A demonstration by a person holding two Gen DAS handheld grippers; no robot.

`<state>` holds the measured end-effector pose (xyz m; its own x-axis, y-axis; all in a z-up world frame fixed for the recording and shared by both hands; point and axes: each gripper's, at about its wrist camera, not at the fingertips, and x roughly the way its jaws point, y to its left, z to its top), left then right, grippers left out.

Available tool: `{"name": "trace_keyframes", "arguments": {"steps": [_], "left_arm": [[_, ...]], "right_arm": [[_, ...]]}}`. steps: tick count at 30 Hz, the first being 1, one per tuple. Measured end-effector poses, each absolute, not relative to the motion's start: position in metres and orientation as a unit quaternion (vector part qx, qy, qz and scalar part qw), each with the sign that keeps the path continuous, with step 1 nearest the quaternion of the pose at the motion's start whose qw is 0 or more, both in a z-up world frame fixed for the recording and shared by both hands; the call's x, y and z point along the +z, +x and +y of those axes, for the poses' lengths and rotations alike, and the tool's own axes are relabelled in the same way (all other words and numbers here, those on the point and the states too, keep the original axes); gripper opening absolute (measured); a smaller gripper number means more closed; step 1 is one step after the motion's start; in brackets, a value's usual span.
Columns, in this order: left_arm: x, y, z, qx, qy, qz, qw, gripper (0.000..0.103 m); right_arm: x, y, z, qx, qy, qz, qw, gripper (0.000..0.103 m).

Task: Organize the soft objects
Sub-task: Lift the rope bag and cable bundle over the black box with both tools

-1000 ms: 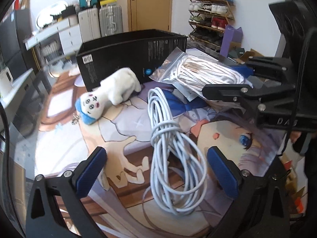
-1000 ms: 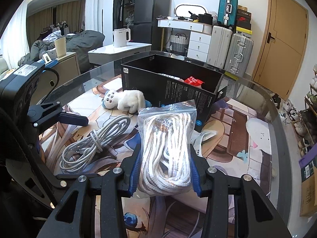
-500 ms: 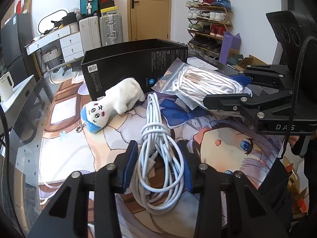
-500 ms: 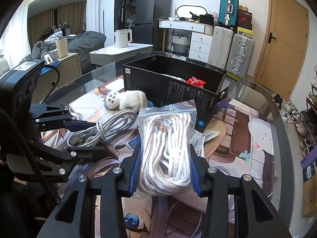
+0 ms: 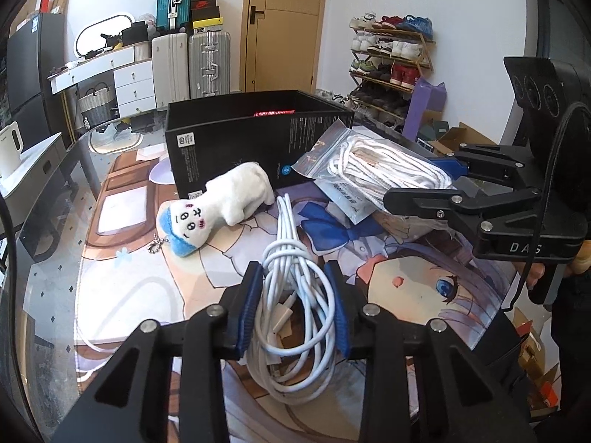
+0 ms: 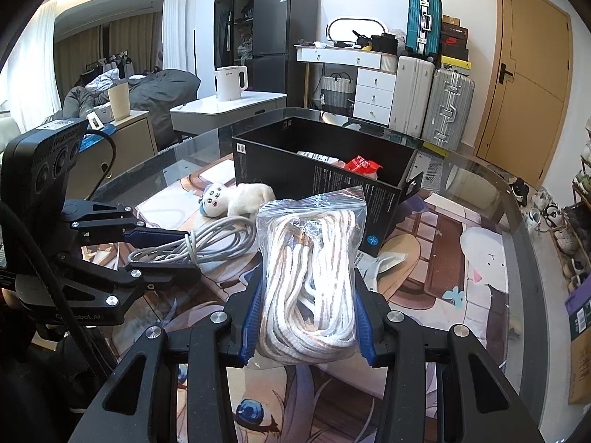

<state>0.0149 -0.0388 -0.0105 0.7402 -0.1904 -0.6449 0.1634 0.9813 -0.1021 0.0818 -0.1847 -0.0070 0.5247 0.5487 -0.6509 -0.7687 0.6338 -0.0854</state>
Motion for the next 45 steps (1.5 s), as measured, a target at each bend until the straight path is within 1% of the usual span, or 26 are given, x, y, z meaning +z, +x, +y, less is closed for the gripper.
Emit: {"name": "trace_keyframes", "arguments": {"steps": [15, 26, 34, 39, 40, 43, 45], "left_arm": [[0.003, 0.006, -0.028, -0.096, -0.036, 0.328, 0.939, 0.031], [-0.012, 0.020, -0.036, -0.098, -0.029, 0.360, 0.927, 0.032], [-0.017, 0.031, -0.042, -0.095, -0.024, 0.367, 0.925, 0.033], [-0.019, 0.037, -0.045, -0.093, -0.024, 0.375, 0.922, 0.037], [-0.019, 0.038, -0.046, -0.093, -0.022, 0.378, 0.921, 0.040], [-0.018, 0.042, -0.048, -0.099, -0.023, 0.383, 0.918, 0.055], [-0.018, 0.043, -0.050, -0.095, -0.018, 0.384, 0.918, 0.055]], "right_arm": [[0.001, 0.077, -0.188, 0.388, -0.178, 0.283, 0.859, 0.043], [0.003, 0.076, -0.190, 0.387, -0.177, 0.284, 0.859, 0.043], [0.002, 0.077, -0.193, 0.384, -0.177, 0.287, 0.859, 0.043], [0.001, 0.078, -0.194, 0.383, -0.177, 0.289, 0.859, 0.043], [0.001, 0.078, -0.194, 0.383, -0.177, 0.290, 0.859, 0.043], [-0.001, 0.080, -0.194, 0.382, -0.178, 0.291, 0.859, 0.043], [-0.002, 0.080, -0.194, 0.382, -0.179, 0.292, 0.859, 0.043]]}}
